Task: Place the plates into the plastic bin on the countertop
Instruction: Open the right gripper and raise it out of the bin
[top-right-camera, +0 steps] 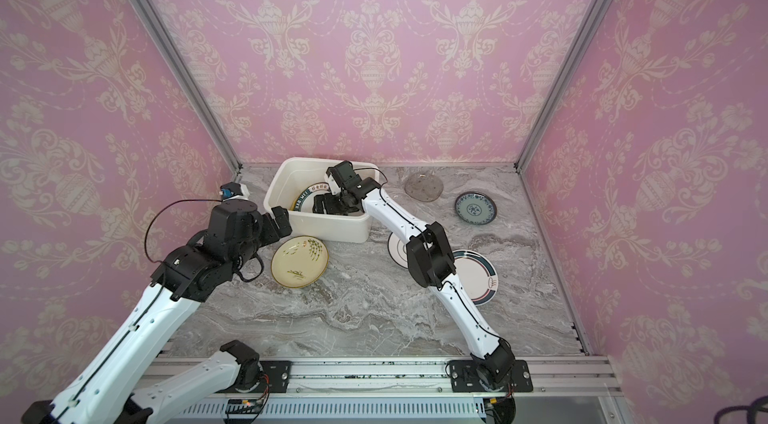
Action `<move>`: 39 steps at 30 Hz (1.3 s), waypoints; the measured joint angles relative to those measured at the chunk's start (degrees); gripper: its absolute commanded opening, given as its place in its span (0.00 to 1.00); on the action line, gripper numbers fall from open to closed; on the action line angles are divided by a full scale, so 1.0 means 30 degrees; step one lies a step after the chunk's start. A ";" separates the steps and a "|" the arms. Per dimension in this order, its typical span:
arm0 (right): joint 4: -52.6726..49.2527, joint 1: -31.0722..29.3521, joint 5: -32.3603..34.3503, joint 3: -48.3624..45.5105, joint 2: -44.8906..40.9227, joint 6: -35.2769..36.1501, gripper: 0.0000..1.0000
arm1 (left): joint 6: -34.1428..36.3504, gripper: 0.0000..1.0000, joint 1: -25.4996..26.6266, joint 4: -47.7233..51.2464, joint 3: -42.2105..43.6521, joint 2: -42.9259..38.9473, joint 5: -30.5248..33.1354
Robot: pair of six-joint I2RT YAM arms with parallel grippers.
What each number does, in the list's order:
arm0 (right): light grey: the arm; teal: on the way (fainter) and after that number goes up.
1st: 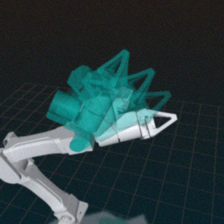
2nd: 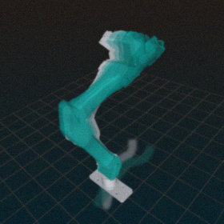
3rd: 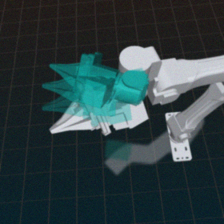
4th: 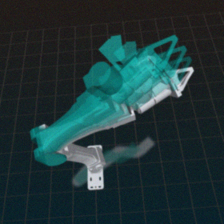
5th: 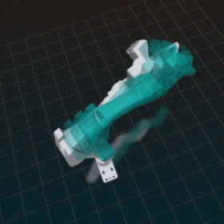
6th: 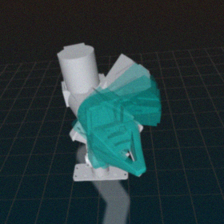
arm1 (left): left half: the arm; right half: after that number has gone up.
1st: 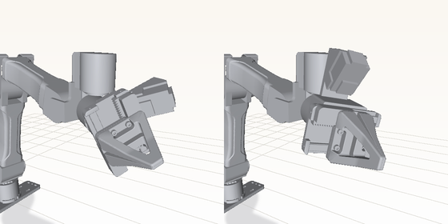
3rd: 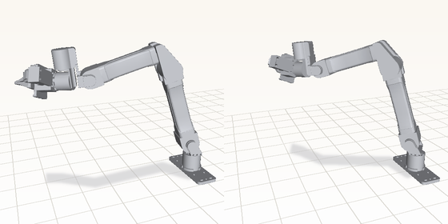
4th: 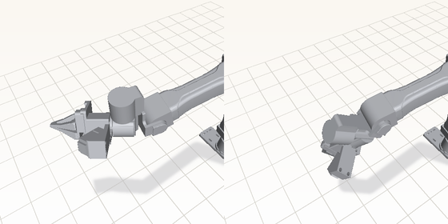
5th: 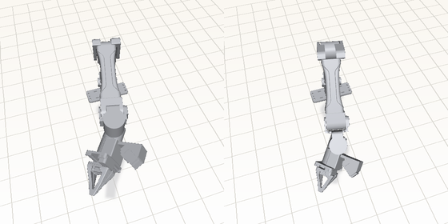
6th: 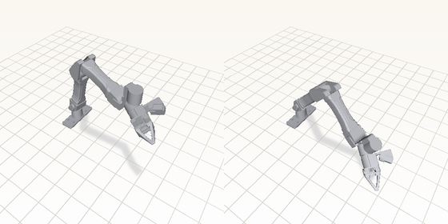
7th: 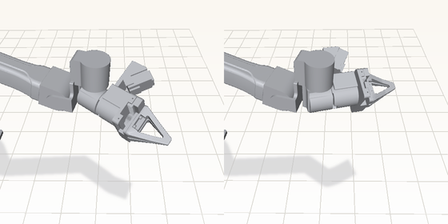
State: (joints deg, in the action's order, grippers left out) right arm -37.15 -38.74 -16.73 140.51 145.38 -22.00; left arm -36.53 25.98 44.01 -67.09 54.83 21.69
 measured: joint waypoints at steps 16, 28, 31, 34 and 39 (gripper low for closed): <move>-0.0765 -0.0248 -0.1042 -0.1348 -0.4575 0.0131 1.00 | 0.0809 0.99 -0.0255 -0.0087 -0.0656 -0.0568 -0.0262; -0.0612 -0.0248 0.0532 -1.0652 -1.5518 0.0058 1.00 | 0.1311 0.99 -0.0262 -0.1064 -0.0663 -0.5275 -0.1814; -0.0896 -0.0240 0.1443 -1.2320 -1.7289 -0.0226 1.00 | 0.1362 0.99 -0.0262 -0.0838 -0.0933 -0.5493 -0.3155; -0.1413 -0.0087 0.2317 -1.3908 -1.9052 -0.0692 1.00 | 0.1326 0.99 -0.0262 -0.0503 -0.1362 -0.5064 -0.4896; -0.2557 0.1523 0.2878 -1.6517 -2.1937 -0.1778 1.00 | 0.0787 0.99 -0.0262 -0.0007 -0.1778 -0.3402 -0.8087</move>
State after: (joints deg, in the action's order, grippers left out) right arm -44.82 -34.17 -8.10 90.96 79.57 -27.33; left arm -34.17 25.19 43.99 -72.42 44.62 -2.57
